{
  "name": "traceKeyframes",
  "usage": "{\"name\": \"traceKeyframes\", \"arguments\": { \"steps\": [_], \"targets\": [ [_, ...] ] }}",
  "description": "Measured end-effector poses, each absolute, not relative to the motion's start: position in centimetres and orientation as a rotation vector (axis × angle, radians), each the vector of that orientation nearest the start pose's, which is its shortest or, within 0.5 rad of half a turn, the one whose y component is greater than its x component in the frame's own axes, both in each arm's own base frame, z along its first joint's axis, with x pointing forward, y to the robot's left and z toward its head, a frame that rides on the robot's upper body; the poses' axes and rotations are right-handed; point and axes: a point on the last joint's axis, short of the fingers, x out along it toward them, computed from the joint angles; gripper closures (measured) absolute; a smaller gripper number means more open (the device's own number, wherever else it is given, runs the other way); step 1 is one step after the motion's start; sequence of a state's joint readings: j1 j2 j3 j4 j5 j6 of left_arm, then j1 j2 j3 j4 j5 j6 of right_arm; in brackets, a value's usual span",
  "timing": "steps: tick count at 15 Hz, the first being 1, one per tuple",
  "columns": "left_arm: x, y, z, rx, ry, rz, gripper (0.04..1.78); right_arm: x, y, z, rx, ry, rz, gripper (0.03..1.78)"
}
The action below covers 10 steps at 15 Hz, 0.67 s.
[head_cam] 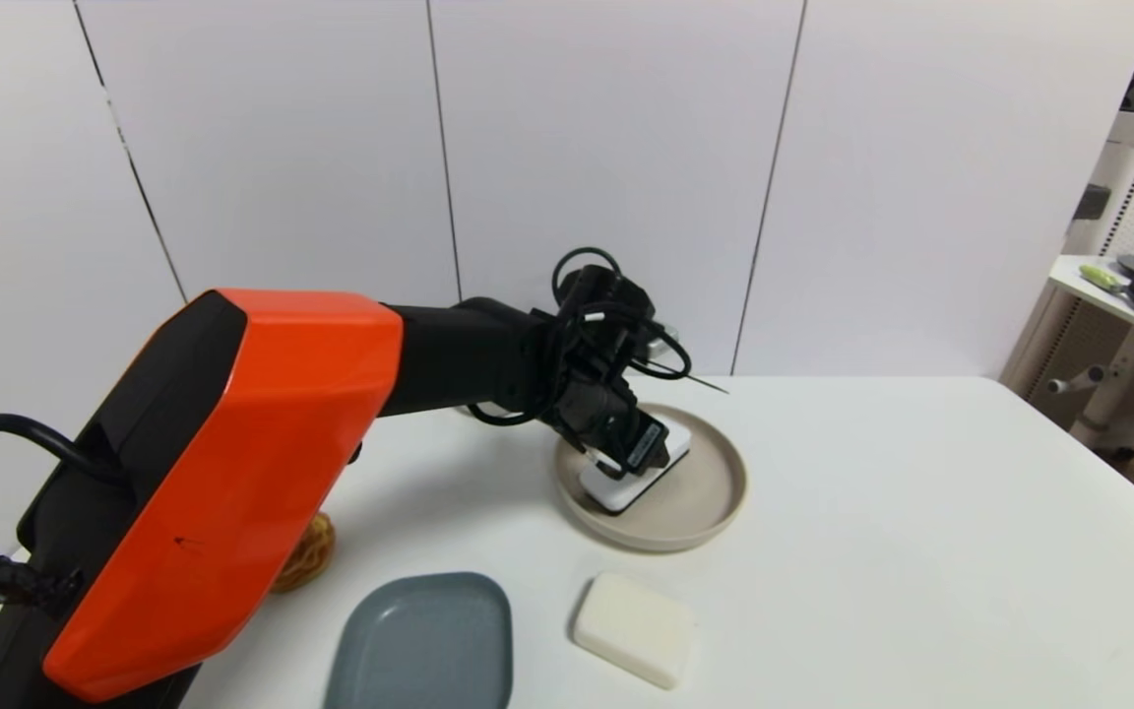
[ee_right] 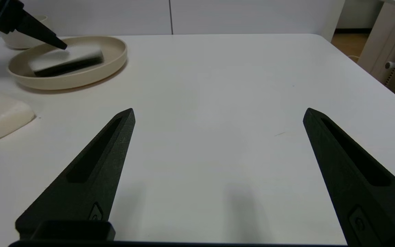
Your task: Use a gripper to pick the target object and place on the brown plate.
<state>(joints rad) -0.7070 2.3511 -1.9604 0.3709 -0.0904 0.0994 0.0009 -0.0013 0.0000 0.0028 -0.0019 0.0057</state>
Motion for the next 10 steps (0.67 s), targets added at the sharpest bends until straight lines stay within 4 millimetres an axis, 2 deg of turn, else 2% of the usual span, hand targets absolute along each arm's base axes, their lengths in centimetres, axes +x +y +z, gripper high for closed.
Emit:
{"name": "traceKeyframes", "arguments": {
  "steps": [3, 5, 8, 10],
  "targets": [
    [36.0, -30.9, 14.8, 0.326, 0.703, -0.796, 0.44, -2.3, 0.0, 7.5, 0.006, 0.002, 0.000, 0.12],
    [35.6, -30.6, 16.1, 0.318, 0.677, -0.798, 0.37, -2.3, 0.0, 7.5, 0.006, 0.002, 0.000, 0.12],
    [33.0, -28.4, 21.3, 0.295, 0.596, -0.803, 0.29, -2.3, 0.0, 7.5, 0.006, 0.002, -0.001, 0.12],
    [29.2, -25.2, 25.5, 0.278, 0.536, -0.801, 0.25, -2.3, 0.0, 7.5, 0.006, 0.002, 0.000, 0.12]
  ]
}}
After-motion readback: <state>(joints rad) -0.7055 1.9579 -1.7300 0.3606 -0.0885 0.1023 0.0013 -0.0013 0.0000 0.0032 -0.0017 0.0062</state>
